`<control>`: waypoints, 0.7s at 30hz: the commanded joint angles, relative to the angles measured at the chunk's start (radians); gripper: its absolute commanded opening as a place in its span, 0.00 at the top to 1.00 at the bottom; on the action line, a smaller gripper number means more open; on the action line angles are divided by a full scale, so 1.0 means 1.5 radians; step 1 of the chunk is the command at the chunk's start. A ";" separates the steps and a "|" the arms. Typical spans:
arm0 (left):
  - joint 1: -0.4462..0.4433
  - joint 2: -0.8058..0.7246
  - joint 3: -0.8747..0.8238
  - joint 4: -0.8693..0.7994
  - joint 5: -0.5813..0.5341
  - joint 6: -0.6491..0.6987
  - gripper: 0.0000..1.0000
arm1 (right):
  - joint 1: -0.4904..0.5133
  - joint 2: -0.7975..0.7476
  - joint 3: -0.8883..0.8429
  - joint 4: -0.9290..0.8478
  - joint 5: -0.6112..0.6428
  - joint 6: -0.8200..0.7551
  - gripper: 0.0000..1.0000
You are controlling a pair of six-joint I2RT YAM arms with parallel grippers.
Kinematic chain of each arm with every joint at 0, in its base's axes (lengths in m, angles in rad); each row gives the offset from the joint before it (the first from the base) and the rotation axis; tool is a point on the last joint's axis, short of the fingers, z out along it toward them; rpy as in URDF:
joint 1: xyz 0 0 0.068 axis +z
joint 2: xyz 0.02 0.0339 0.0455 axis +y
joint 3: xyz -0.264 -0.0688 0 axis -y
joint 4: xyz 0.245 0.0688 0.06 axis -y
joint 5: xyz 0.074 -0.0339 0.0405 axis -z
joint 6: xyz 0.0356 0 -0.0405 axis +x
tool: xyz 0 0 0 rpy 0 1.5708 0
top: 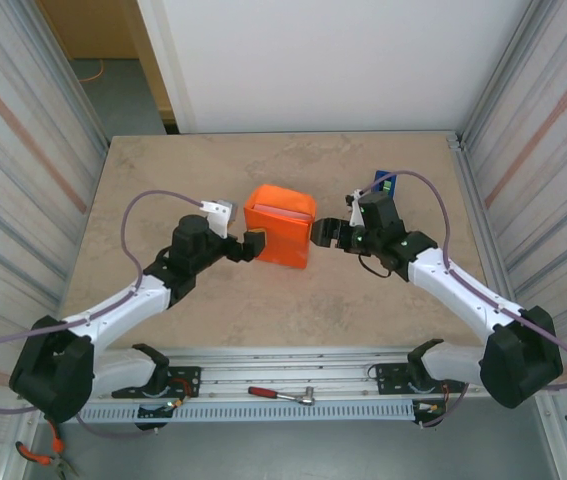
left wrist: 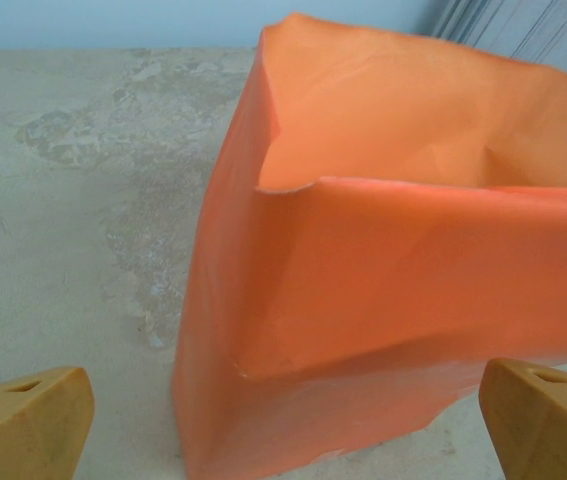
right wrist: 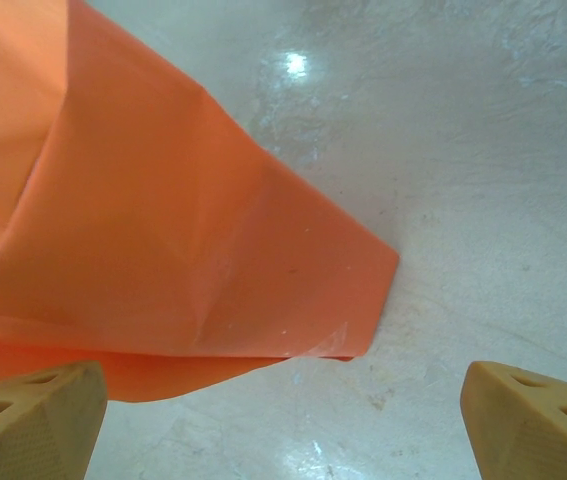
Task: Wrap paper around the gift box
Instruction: Fold the wrapping paper for the gift box.
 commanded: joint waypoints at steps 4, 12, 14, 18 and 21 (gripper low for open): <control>-0.004 0.043 0.043 0.052 -0.009 0.028 0.01 | 0.002 -0.019 -0.017 0.016 0.030 -0.002 0.11; -0.004 0.072 0.071 0.065 0.003 0.037 0.01 | 0.001 -0.018 -0.018 0.008 0.036 -0.001 0.11; -0.003 0.079 0.079 0.066 0.002 0.039 0.01 | 0.001 -0.017 -0.018 0.008 0.035 0.000 0.11; -0.004 0.101 0.094 0.069 0.001 0.043 0.01 | 0.000 -0.015 -0.019 0.007 0.035 0.000 0.12; -0.003 0.120 0.105 0.073 -0.002 0.050 0.01 | 0.000 -0.020 -0.018 0.009 0.035 0.000 0.12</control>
